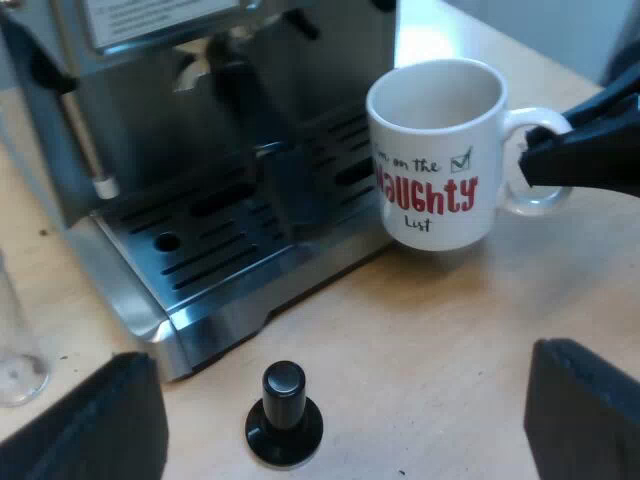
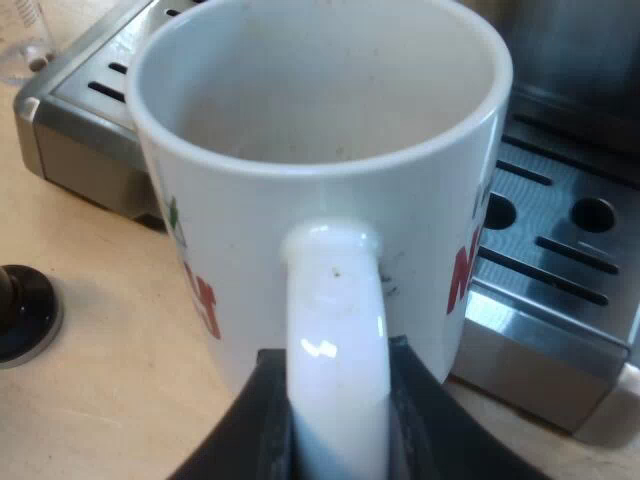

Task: Remove mug from coffee machine

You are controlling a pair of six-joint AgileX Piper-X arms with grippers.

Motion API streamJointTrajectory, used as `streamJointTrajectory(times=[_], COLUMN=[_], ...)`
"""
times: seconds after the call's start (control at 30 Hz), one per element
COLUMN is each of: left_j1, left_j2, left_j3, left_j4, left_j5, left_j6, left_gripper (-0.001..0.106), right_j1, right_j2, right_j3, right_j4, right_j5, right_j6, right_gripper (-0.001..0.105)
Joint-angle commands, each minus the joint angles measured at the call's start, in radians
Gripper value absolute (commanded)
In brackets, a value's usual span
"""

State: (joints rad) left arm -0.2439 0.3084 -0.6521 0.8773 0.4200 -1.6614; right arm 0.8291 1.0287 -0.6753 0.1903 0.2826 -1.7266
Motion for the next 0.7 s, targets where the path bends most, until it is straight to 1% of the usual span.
streamJointTrajectory(times=[0.03,0.17,0.23,0.4,0.43,0.53,0.7], left_j1=[-0.006,-0.006,-0.014,-0.072,-0.082,-0.091,-0.1], left_j2=[0.0,0.0,0.0,0.0,0.0,0.0,0.002], left_j3=[-0.003,-0.003,-0.003,-0.003,-0.003,-0.003,-0.002], left_j4=[-0.007,-0.007,-0.011,-0.024,-0.023,-0.023,-0.033], left_j5=[0.022,0.06,0.074,0.078,0.078,0.078,0.078], left_j6=[0.005,-0.011,-0.054,-0.057,-0.057,-0.054,-0.054], left_gripper=[0.087,0.087,0.087,0.087,0.087,0.087,0.087], right_j1=[0.003,0.003,0.003,0.003,0.003,0.003,0.003], right_j2=[-0.073,-0.141,-0.189,-0.302,-0.325,-0.39,-0.467], right_j3=[-0.011,-0.011,0.001,0.047,0.055,0.065,0.065], right_j4=[0.033,0.132,0.16,0.197,0.215,0.281,0.344], right_j5=[0.036,0.039,0.057,0.058,0.071,0.123,0.15], right_j6=[0.006,0.024,0.027,0.056,0.057,0.057,0.058], right_gripper=[0.0,0.0,0.0,0.0,0.0,0.0,0.0])
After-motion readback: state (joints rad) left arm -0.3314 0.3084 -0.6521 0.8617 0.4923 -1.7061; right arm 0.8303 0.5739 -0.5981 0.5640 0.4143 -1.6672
